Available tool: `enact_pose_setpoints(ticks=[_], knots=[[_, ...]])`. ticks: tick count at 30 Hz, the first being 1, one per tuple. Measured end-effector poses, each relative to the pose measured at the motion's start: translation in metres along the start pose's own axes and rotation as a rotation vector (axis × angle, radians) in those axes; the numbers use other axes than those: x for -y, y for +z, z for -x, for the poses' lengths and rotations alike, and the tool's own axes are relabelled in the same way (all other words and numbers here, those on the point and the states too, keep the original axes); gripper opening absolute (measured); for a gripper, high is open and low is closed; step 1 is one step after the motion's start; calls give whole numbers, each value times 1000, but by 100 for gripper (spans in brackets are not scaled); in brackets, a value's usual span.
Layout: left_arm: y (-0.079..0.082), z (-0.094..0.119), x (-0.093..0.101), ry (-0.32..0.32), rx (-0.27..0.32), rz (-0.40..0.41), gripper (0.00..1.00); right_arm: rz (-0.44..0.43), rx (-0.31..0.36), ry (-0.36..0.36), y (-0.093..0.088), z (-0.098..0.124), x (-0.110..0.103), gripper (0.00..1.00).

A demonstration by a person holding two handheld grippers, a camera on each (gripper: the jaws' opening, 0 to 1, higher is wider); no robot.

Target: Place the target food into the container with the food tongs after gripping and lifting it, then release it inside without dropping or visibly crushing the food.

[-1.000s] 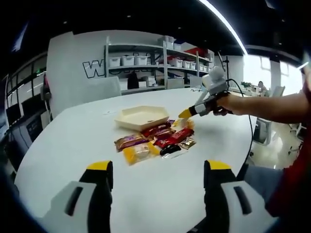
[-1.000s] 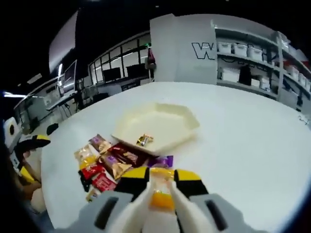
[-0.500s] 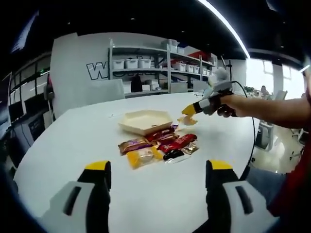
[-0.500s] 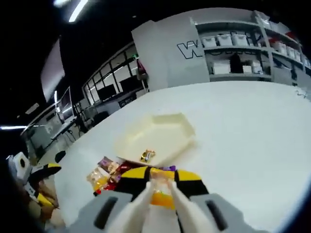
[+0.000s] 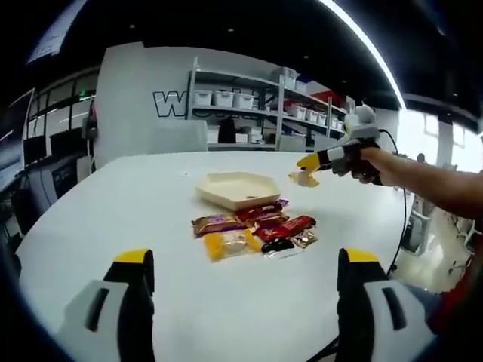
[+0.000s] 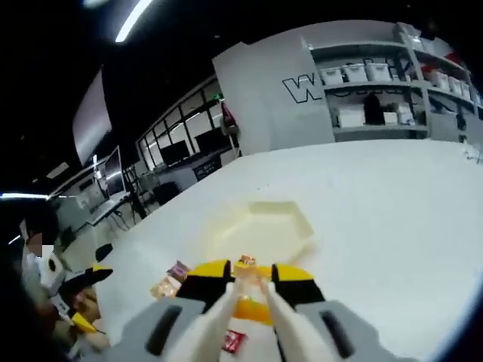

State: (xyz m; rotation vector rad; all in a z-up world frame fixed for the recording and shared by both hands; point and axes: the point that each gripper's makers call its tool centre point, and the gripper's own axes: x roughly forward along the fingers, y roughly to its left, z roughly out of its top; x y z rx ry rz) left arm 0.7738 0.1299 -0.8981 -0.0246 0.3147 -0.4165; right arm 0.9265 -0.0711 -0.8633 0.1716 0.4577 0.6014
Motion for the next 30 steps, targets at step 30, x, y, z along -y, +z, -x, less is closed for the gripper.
enact_pose_setpoints(ticks=[30], knots=[[9,2,-2,2,-24,-71,99,91,19,65,42,-39,-26,16]])
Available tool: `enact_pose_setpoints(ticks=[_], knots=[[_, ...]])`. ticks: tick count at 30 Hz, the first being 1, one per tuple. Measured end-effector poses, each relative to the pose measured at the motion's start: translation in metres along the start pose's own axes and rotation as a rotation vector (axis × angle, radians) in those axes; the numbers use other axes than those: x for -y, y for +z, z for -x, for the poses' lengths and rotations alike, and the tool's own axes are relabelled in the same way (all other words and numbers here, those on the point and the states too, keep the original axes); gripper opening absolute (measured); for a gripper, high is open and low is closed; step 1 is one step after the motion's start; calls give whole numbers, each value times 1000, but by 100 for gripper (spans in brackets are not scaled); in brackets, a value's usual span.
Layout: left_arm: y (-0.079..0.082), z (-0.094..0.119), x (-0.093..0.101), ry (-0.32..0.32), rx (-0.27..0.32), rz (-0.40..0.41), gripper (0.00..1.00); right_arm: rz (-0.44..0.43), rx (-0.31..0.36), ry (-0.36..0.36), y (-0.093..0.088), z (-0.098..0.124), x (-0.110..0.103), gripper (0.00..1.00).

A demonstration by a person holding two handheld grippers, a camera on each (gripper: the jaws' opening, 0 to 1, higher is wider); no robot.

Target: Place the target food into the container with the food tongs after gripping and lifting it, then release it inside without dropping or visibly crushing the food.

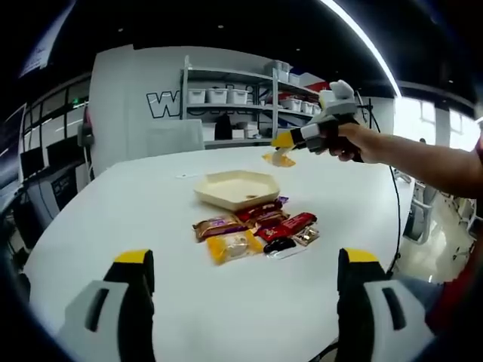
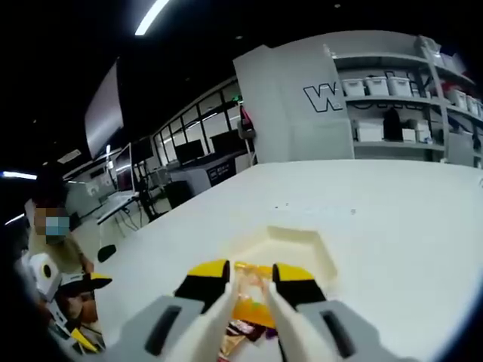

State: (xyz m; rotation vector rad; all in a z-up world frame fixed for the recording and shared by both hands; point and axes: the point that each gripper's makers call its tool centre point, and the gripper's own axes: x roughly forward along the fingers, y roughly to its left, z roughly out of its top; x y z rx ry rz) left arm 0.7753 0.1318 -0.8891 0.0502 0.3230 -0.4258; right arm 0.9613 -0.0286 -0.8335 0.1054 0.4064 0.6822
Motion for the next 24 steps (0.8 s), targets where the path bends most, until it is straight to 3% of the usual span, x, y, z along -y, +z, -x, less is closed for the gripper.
enact_pose_setpoints(ticks=[9,11,12,15,16,19,24], knots=[[6,5,-6,26,21,-4,97,25,17,-3,9,-14,-1,17],[6,5,-6,27,19,2,97,21,39,-1,14,-17,-1,20],[7,4,-7,28,22,0,97,59,93,-15,23,-18,1,22],[7,5,-8,30,23,-2,97,67,80,-19,21,-17,1,24],[8,6,-8,32,24,-3,96,29,74,34,19,-17,-8,23],[7,6,-9,31,23,-1,96,67,69,2,16,-14,-2,23],[5,5,-7,24,20,0,96,79,60,9,13,-11,-3,23]])
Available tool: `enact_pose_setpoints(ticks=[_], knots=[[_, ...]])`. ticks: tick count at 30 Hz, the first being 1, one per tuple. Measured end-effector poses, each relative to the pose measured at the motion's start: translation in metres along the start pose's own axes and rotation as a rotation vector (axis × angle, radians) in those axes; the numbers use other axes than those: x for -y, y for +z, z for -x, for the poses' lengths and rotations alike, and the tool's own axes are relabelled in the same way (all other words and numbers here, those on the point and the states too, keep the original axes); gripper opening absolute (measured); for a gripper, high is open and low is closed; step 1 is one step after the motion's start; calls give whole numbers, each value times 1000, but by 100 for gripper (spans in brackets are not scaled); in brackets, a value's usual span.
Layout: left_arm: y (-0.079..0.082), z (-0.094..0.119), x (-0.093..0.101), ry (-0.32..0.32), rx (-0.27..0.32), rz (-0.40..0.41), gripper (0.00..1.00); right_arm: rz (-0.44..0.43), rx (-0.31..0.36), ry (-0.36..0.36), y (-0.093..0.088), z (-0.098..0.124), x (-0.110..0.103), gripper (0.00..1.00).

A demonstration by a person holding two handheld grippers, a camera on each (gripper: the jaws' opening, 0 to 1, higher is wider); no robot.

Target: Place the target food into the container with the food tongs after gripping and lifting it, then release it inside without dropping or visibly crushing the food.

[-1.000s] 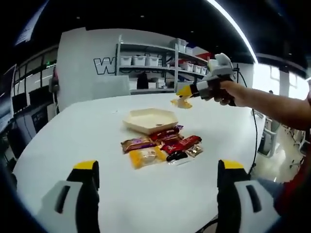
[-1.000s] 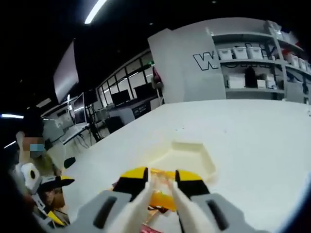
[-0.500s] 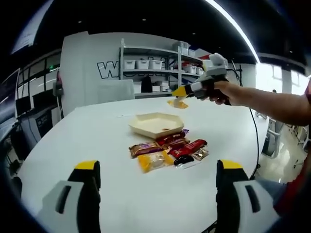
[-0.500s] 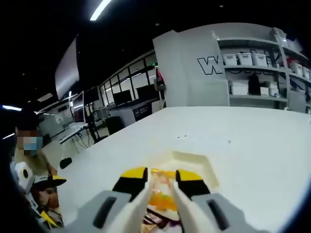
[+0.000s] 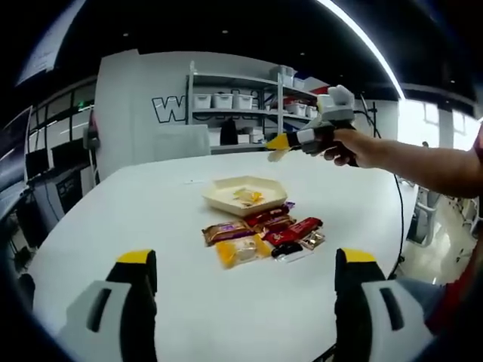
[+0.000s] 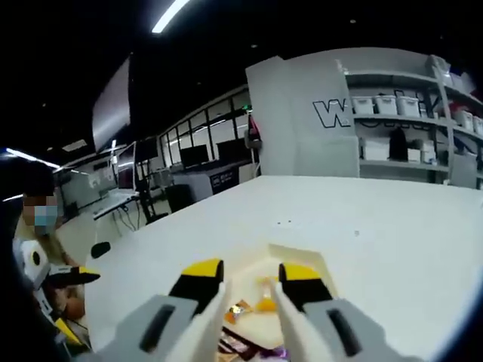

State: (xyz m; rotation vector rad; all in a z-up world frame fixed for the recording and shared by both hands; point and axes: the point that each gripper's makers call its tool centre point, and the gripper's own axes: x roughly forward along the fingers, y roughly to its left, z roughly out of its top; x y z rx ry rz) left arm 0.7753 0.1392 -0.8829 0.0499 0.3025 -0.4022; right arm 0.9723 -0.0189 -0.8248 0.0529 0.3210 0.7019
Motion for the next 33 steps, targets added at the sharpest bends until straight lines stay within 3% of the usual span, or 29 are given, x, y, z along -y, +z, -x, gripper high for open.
enact_pose_setpoints(ticks=[15,24,33], knots=[[0,-2,4,-11,-1,-8,94,22,-43,-11,-12,16,-2,23],[-1,-1,4,-14,-5,-13,93,-29,-82,-46,-40,21,13,23],[0,-2,4,-17,-6,-15,93,-25,-113,-65,-59,23,20,23]])
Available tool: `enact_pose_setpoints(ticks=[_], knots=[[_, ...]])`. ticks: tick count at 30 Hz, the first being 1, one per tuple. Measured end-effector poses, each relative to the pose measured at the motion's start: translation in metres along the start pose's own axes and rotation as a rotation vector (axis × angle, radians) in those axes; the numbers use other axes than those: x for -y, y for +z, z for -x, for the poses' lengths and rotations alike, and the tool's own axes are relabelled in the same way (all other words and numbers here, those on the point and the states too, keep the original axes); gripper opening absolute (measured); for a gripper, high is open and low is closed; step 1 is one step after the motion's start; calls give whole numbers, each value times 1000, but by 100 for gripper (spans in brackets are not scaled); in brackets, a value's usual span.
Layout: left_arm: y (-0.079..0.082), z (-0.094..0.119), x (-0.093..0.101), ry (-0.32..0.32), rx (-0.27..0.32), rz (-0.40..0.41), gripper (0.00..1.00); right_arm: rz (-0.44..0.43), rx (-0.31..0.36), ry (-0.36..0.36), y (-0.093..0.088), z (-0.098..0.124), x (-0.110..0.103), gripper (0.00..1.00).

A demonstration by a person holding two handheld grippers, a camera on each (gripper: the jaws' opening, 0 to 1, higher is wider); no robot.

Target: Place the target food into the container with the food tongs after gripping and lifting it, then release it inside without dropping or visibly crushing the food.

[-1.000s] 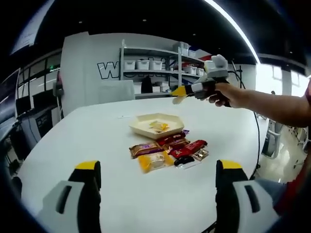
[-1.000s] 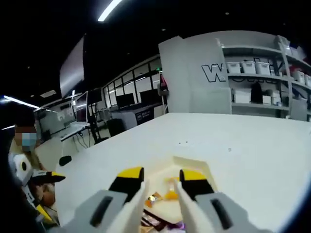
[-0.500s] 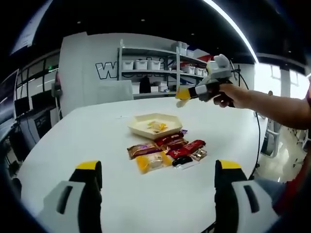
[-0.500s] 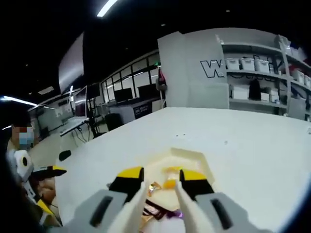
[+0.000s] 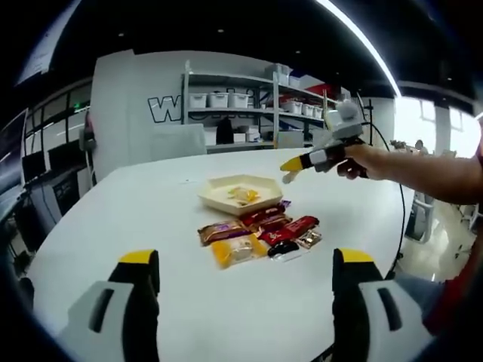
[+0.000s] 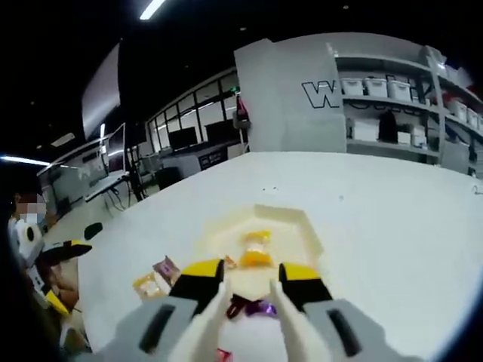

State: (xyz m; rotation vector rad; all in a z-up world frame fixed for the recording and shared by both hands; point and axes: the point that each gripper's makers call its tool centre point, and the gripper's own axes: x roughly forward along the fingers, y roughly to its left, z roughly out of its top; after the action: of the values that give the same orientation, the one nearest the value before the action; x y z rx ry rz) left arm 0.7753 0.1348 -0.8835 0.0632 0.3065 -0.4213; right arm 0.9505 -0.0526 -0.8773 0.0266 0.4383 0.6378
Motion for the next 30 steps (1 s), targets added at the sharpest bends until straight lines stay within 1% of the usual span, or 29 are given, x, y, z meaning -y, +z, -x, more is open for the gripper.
enact_pose_setpoints(ticks=[8,13,15,23,25,27,30], knots=[[0,0,1,-3,-9,-14,92,8,-20,-9,-13,-2,3,23],[-1,2,-1,1,-11,-16,92,73,-26,-24,-26,-5,6,23],[-2,2,-1,1,-12,-14,92,76,-33,-23,-30,-7,6,23],[-5,3,-2,6,-21,-17,91,115,-21,-22,-38,-15,6,23],[-6,4,-3,9,-24,-20,91,130,-6,-19,-38,-17,5,23],[-7,4,-5,10,-27,-18,91,116,-13,-13,-40,-20,4,23],[-7,5,-6,13,-30,-18,91,140,-17,-24,-44,-22,4,22]])
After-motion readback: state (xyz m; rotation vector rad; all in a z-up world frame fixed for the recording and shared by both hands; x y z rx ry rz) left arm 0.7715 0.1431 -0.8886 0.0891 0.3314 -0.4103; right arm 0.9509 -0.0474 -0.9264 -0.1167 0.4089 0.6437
